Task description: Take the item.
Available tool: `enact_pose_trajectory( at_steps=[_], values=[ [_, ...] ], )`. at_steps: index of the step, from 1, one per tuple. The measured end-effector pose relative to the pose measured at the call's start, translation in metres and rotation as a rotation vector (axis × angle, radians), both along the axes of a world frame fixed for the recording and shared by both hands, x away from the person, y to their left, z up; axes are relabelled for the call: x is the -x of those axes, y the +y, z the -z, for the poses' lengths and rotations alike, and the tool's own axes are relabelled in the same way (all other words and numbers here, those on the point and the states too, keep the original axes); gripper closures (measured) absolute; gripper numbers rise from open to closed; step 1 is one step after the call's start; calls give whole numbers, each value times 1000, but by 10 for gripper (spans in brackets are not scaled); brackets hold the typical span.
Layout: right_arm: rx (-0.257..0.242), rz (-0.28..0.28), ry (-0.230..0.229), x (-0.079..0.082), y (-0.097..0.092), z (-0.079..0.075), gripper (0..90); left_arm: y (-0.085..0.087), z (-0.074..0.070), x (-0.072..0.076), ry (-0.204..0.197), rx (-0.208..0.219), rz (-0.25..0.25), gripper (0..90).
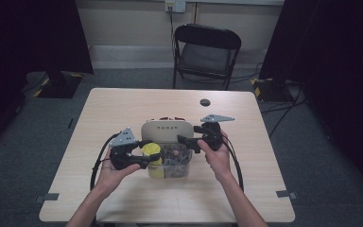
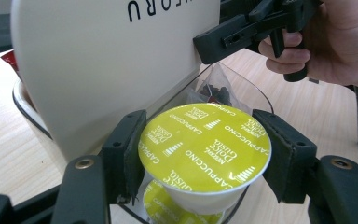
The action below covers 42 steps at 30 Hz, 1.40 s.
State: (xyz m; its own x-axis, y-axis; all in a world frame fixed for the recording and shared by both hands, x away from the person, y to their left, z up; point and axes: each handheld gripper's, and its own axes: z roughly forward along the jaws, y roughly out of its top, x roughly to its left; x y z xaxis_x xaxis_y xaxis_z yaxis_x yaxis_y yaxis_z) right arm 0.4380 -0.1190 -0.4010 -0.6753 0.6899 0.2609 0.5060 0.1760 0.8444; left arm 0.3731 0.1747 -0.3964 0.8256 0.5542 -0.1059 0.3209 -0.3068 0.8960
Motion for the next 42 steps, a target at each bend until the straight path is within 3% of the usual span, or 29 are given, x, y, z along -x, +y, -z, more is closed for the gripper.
enact_pose_trajectory(
  at_steps=[25,42],
  values=[
    [-1,-4,4,-1,1,1,117,36,-6,2,10,43,-47,380],
    [-1,-3,4,0,1,1,117,64,-3,0,11,25,-102,380]
  ],
)
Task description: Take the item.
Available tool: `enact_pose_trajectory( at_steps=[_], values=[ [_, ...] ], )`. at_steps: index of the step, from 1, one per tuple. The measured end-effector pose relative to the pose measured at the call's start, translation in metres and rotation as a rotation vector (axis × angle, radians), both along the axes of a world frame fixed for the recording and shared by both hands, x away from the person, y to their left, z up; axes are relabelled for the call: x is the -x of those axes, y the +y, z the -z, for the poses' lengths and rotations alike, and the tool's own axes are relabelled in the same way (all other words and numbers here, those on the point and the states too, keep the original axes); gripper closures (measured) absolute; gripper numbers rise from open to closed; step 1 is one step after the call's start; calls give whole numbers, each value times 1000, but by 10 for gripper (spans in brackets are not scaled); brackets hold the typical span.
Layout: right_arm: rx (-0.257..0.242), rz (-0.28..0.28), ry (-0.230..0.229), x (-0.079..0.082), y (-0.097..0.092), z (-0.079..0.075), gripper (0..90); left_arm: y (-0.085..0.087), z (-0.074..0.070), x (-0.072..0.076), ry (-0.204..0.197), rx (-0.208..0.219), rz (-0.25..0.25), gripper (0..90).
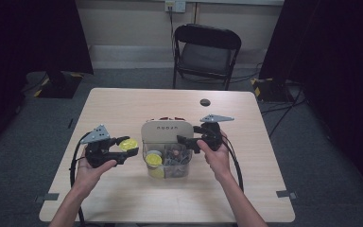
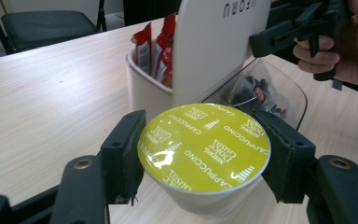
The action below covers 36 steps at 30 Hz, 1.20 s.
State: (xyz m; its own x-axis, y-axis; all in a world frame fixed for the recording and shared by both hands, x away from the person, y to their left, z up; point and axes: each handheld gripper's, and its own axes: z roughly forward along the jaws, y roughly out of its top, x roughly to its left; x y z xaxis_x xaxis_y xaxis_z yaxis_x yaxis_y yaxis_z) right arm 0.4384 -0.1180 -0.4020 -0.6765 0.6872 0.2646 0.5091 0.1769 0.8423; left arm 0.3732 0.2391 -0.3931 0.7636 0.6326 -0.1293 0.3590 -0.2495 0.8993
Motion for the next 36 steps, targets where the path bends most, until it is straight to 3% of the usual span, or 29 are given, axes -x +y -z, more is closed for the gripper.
enact_pose_trajectory(
  at_steps=[11,19,24,31,36],
  values=[
    [0,1,1,0,0,0,117,19,8,-3,15,-13,-55,380],
    [1,1,0,0,0,0,119,34,16,-10,30,-49,-94,380],
    [0,0,2,0,0,0,116,41,25,-15,56,-56,-112,380],
    [1,1,2,0,0,0,115,48,38,-27,83,-128,-144,380],
    [3,0,4,0,0,0,116,53,49,-33,109,-134,-163,380]
  ],
)
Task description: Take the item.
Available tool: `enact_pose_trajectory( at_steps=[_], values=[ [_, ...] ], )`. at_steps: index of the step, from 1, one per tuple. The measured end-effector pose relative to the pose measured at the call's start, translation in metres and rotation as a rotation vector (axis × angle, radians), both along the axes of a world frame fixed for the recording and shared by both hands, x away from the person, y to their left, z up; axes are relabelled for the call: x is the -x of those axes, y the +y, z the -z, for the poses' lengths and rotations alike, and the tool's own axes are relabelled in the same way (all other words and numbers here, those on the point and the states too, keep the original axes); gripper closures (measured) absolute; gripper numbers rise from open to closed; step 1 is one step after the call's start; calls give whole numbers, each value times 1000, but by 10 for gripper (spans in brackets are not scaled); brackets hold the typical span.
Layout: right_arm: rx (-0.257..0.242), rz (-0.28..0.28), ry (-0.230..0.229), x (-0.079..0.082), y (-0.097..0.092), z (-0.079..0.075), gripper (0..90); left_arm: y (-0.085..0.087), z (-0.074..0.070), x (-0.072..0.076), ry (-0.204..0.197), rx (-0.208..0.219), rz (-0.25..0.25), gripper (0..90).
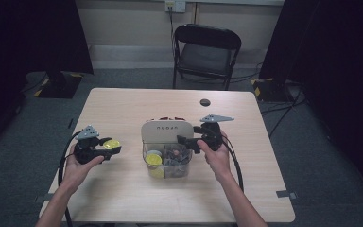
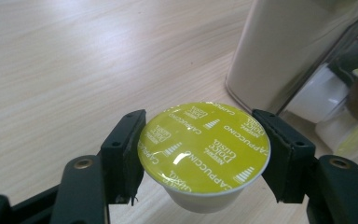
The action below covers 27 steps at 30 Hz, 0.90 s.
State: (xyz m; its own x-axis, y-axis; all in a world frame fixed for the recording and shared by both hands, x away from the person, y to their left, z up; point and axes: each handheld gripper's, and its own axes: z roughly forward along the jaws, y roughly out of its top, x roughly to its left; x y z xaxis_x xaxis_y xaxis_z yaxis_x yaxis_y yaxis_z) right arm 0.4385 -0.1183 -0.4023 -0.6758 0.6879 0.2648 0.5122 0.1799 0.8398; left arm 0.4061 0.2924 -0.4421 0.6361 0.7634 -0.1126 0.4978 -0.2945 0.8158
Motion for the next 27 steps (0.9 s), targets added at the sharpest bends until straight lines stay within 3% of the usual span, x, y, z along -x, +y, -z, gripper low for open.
enact_pose_trajectory(
  at_steps=[8,11,16,27],
  values=[
    [2,-3,6,0,0,1,112,6,18,-4,34,-41,-11,380],
    [3,-3,7,0,0,1,113,6,20,-5,38,-33,-27,380],
    [2,-3,8,-1,0,1,109,-2,25,-7,44,-90,-10,380],
    [3,-2,6,0,0,1,115,-3,40,-16,83,-104,-20,380]
  ],
)
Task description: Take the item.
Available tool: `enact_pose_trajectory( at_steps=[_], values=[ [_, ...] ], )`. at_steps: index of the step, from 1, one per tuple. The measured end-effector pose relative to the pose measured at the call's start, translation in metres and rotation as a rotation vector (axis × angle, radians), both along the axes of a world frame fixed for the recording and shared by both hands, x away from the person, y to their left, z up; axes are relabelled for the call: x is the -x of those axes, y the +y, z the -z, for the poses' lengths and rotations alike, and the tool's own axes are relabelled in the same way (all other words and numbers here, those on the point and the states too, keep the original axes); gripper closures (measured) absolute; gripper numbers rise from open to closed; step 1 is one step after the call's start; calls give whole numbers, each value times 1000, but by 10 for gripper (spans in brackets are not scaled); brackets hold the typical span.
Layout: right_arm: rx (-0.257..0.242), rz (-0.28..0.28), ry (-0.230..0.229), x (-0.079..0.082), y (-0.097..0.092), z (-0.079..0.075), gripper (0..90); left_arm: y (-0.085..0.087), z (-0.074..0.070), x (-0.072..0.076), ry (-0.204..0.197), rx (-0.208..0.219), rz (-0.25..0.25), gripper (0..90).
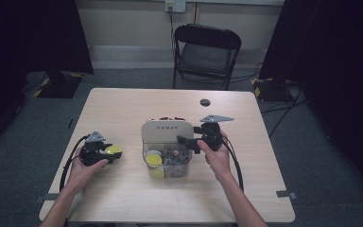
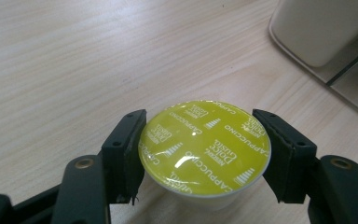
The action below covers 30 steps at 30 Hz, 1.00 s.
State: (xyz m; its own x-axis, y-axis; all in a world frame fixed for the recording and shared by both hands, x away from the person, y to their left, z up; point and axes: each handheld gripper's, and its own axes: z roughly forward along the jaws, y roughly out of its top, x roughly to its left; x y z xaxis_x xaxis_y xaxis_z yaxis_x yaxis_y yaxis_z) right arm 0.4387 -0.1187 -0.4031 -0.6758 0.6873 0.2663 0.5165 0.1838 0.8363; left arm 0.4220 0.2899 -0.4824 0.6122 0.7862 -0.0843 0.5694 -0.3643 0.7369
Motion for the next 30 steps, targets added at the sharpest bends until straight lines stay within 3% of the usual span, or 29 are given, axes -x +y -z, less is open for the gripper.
enact_pose_trajectory(
  at_steps=[5,9,14,23,30],
  values=[
    [0,1,0,0,0,0,115,-2,5,-3,15,-9,-3,379],
    [-3,-2,3,0,0,0,114,-2,6,-5,23,25,-13,378],
    [-2,-4,3,0,0,1,113,-4,6,-6,17,31,-21,371],
    [0,-2,3,-1,0,1,110,-3,4,-4,18,55,-26,211],
    [-2,-3,8,-2,0,1,102,4,-3,0,-2,68,-48,187]
  ],
)
